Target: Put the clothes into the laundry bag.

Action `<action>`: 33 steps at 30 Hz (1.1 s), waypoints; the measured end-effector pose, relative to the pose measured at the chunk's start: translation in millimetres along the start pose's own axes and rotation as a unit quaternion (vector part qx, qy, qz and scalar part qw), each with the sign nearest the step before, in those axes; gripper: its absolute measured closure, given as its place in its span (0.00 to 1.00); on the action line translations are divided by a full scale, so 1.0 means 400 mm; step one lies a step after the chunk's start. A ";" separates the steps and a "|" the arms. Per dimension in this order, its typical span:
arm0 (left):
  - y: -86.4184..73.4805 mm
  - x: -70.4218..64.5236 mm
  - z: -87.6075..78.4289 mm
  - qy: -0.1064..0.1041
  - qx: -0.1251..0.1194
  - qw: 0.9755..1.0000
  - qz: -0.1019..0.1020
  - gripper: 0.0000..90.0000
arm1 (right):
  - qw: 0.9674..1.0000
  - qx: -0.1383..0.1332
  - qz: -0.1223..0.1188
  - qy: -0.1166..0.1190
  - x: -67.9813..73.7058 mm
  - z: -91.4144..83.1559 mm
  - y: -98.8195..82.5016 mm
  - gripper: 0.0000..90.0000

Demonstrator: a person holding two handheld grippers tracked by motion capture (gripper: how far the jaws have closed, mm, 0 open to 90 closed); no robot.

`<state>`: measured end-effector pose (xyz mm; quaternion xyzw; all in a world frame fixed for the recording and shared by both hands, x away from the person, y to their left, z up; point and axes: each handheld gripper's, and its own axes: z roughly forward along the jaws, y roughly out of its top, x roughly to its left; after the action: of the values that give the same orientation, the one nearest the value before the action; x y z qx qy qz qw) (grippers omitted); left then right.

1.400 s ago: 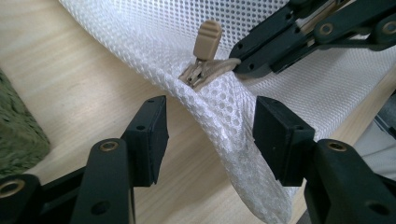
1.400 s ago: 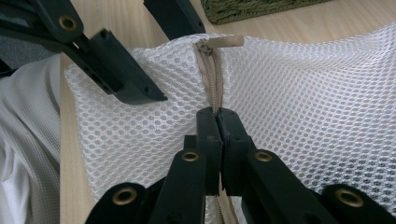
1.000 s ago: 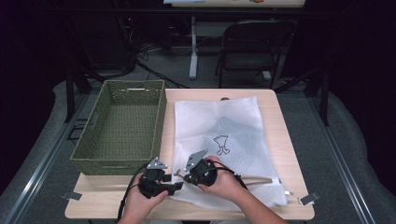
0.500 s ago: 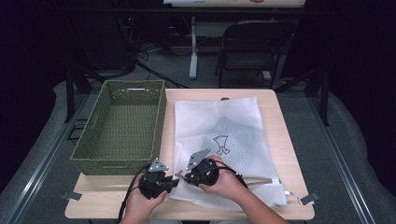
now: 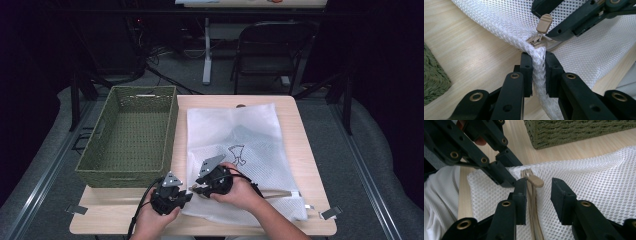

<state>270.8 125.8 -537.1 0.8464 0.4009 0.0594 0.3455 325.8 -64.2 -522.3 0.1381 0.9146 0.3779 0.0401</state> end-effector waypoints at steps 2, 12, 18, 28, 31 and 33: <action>0.000 0.000 0.000 0.001 0.000 1.000 0.001 0.89 | 1.000 -0.003 -0.003 0.008 0.002 0.001 0.003 0.74; -0.001 0.002 0.001 0.000 -0.001 1.000 -0.002 0.89 | 1.000 0.000 -0.011 0.014 0.013 0.002 0.007 0.83; -0.002 0.003 0.001 0.000 0.000 1.000 0.000 0.88 | 1.000 0.005 -0.010 0.017 0.015 0.005 0.004 0.87; -0.005 0.013 -0.004 -0.019 -0.004 1.000 -0.016 0.77 | 1.000 0.007 -0.015 0.019 0.018 0.009 0.001 0.91; -0.006 0.017 -0.006 -0.023 -0.002 0.999 -0.024 0.74 | 1.000 0.011 -0.021 0.017 0.019 0.011 0.001 0.91; -0.006 0.022 -0.008 -0.027 -0.002 0.999 -0.023 0.73 | 1.000 0.015 -0.022 0.016 0.022 0.012 0.001 0.91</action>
<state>273.9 134.7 -537.7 0.8377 0.4105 0.0296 0.3591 318.3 -58.1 -525.3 0.1125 0.9235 0.3654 0.0321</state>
